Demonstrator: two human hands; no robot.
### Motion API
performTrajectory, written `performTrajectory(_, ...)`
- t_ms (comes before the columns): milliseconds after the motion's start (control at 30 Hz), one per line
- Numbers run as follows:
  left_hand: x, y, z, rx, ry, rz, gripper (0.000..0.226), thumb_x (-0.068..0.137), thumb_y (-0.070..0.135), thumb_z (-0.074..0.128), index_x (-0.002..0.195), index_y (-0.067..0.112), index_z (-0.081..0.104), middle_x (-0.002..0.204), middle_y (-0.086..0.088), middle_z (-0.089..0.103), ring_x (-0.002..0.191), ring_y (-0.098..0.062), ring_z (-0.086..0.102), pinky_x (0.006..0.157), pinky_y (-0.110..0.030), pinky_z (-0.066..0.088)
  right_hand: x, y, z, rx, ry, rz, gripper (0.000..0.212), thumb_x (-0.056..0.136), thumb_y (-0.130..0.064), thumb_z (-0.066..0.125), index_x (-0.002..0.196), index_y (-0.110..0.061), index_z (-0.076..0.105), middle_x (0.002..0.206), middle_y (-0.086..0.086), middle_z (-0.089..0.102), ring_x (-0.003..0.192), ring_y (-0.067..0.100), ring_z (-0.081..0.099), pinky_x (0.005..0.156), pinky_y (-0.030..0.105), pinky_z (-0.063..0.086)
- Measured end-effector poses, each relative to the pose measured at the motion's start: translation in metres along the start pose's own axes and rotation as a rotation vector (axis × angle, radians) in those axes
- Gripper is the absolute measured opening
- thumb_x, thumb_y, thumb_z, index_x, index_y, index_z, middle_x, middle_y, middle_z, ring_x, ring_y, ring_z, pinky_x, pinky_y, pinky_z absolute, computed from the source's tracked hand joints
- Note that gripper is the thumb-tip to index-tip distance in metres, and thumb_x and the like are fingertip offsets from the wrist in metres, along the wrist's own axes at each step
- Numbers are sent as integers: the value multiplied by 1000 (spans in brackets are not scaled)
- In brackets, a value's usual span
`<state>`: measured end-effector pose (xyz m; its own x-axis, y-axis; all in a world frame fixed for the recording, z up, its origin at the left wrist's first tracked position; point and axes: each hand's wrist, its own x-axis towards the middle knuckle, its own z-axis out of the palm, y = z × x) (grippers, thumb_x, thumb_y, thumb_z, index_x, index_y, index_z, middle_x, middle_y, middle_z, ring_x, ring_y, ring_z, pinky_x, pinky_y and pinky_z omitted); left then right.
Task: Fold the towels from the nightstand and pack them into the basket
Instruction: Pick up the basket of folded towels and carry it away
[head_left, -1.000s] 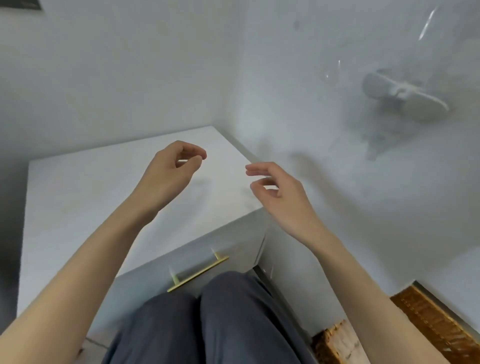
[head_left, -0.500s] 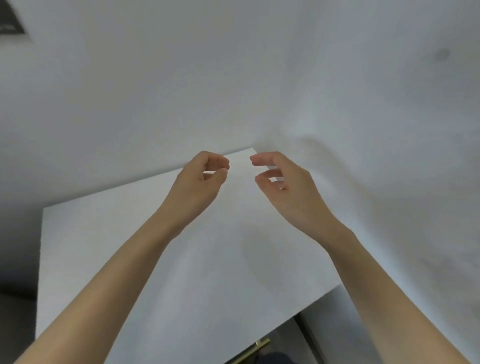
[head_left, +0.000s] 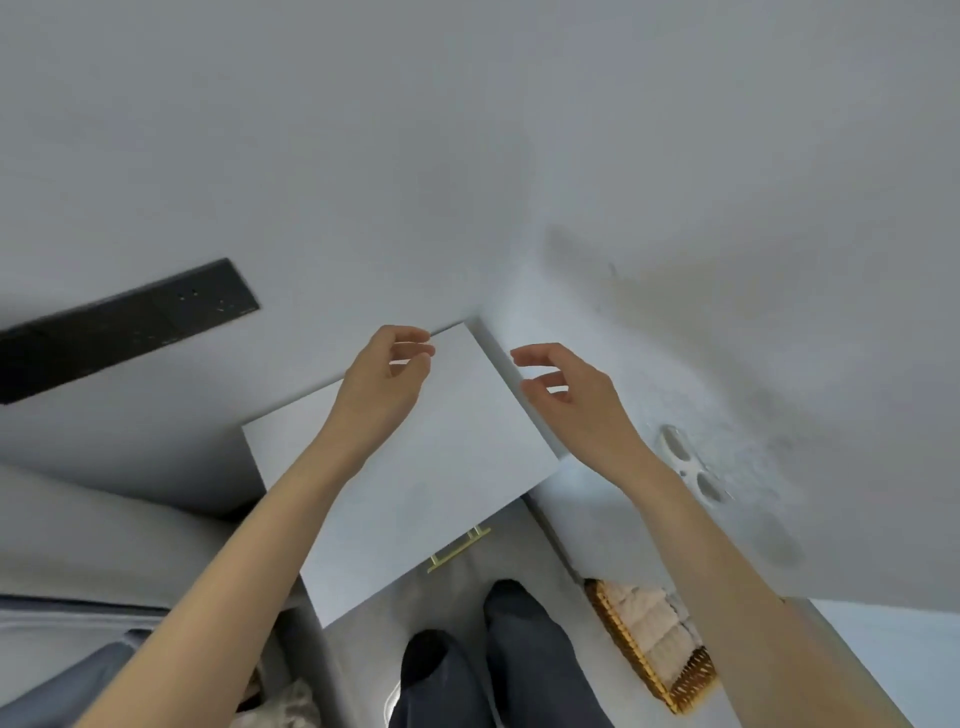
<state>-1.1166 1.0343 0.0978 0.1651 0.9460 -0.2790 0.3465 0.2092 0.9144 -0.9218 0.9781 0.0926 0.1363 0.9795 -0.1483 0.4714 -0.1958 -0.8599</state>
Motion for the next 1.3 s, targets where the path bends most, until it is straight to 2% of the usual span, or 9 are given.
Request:
performTrajectory(200, -63, 41, 8, 140, -242, 62, 21, 97, 24, 47, 115, 32, 52, 113, 18, 59, 98, 7, 54, 68, -10, 40, -84, -32, -43, -98, 41, 62, 29, 96, -13, 49, 119, -28, 58, 118, -20, 57, 97, -7, 56, 77, 1, 41)
performTrajectory(433, -116, 65, 58, 189, -481, 102, 15, 97, 25, 46, 107, 36, 51, 109, 22, 58, 89, 15, 54, 63, -2, 41, -182, -16, -88, -142, 111, 196, 28, 97, -13, 49, 121, -25, 59, 120, -13, 60, 103, -1, 56, 86, 9, 43)
performTrajectory(500, -129, 71, 78, 177, -533, 101, 15, 96, 26, 47, 103, 38, 52, 110, 22, 58, 90, 13, 55, 63, -1, 40, -206, -9, -100, -141, 140, 236, 27, 97, -14, 50, 120, -26, 59, 118, -15, 61, 101, -2, 57, 83, 7, 43)
performTrajectory(633, -161, 73, 126, 259, -684, 120, 17, 96, 24, 47, 107, 35, 54, 114, 20, 58, 94, 8, 54, 69, -11, 40, -258, 10, -127, -119, 196, 310, 26, 97, -14, 50, 119, -26, 58, 115, -15, 62, 101, -3, 57, 82, 5, 42)
performTrajectory(767, -197, 67, 179, 356, -807, 145, 19, 96, 19, 48, 114, 23, 55, 116, 11, 58, 98, 1, 53, 68, -2, 41, -310, 38, -158, -98, 234, 353, 26, 97, -12, 50, 116, -26, 60, 113, -12, 63, 99, -5, 57, 83, 8, 42)
performTrajectory(933, -243, 75, 263, 387, -812, 158, 15, 96, 18, 48, 106, 28, 53, 112, 10, 59, 100, -5, 55, 70, -9, 39, -382, 90, -216, -103, 279, 426, 24, 97, -12, 49, 113, -28, 59, 110, -10, 63, 87, -8, 54, 72, 2, 40)
performTrajectory(1033, -277, 84, 324, 401, -792, 174, 15, 95, 18, 49, 106, 28, 53, 114, 8, 60, 105, -9, 55, 71, -11, 38, -429, 124, -263, -112, 295, 446, 25, 97, -13, 49, 116, -26, 59, 112, -9, 64, 87, -3, 55, 71, 8, 42)
performTrajectory(1200, -319, 116, 400, 374, -730, 225, 15, 96, 20, 50, 105, 30, 54, 115, 9, 60, 105, -5, 53, 86, -18, 38, -488, 162, -332, -92, 356, 447, 21, 97, -18, 51, 114, -28, 59, 109, -13, 61, 85, -6, 56, 66, 4, 41)
performTrajectory(1300, -328, 138, 430, 346, -677, 235, 15, 96, 20, 50, 108, 27, 55, 116, 8, 61, 106, -6, 53, 90, -24, 42, -498, 177, -361, -66, 398, 436, 22, 97, -17, 50, 116, -25, 59, 111, -12, 61, 85, -1, 57, 65, 4, 41)
